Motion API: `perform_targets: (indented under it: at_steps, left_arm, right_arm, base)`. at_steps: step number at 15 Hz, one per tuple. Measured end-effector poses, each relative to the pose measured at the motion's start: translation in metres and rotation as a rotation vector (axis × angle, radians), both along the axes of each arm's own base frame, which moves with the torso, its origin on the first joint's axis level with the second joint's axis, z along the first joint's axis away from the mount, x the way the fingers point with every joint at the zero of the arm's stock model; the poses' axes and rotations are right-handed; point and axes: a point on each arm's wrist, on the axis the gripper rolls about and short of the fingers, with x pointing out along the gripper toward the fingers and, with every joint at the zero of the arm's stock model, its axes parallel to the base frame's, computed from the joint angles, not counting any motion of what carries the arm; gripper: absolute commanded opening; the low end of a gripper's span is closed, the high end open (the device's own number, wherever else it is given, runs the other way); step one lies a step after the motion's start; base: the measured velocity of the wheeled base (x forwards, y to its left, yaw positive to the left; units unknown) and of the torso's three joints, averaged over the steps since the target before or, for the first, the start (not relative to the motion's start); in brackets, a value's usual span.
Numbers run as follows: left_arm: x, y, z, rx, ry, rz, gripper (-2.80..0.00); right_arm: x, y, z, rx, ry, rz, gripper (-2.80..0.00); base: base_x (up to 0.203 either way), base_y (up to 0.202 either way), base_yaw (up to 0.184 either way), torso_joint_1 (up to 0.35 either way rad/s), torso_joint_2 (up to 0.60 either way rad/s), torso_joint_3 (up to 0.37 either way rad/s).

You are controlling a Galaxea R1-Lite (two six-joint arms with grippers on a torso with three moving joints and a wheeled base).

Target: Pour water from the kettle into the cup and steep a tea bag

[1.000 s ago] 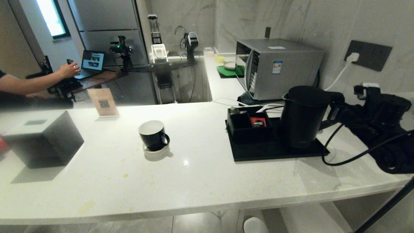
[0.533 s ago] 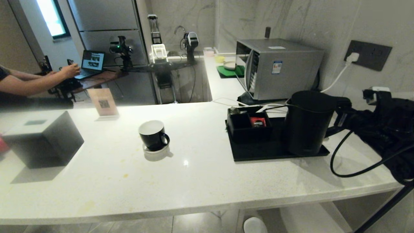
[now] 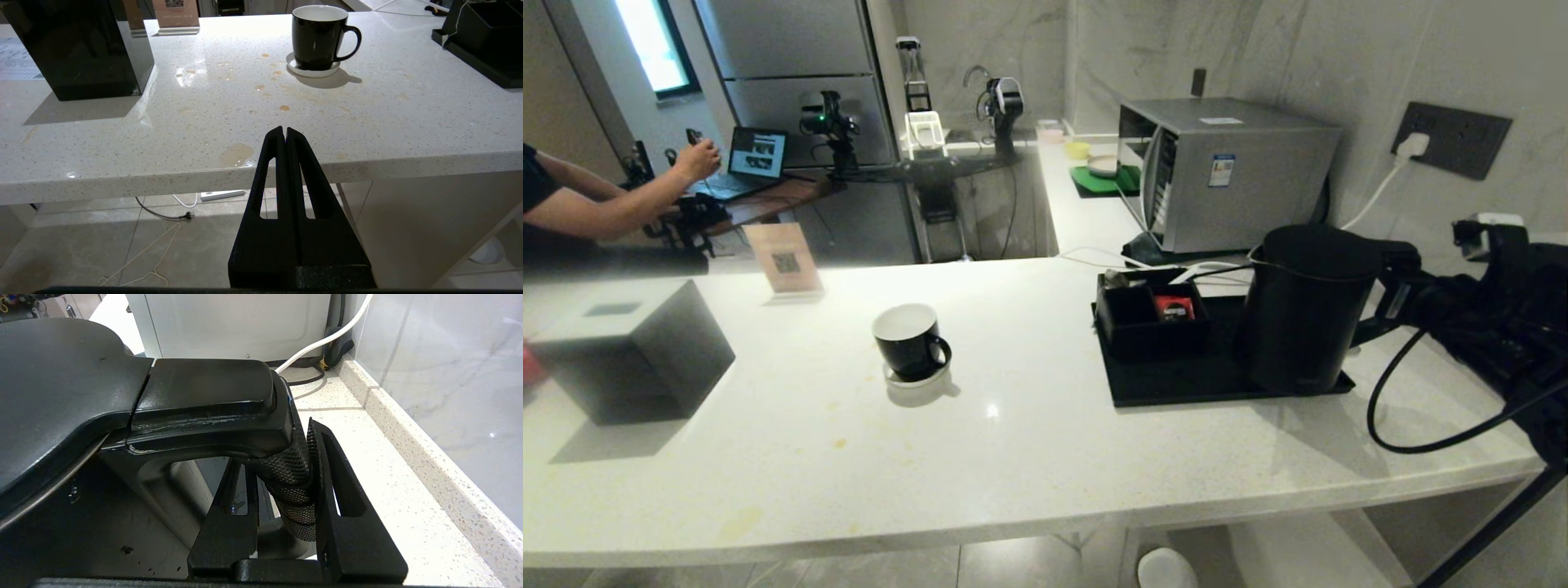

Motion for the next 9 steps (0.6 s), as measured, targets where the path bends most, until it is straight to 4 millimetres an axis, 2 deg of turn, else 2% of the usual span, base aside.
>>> perform_targets:
  at_steps: [9]
  left_arm:
    - [0.0,0.0,0.0,0.0,0.0,0.0,-2.8]
  right_arm:
    - [0.0002,0.0011,0.0005,0.001,-0.001,0.004,-2.8]
  base:
    - [0.0,0.0,0.0,0.0,0.0,0.0]
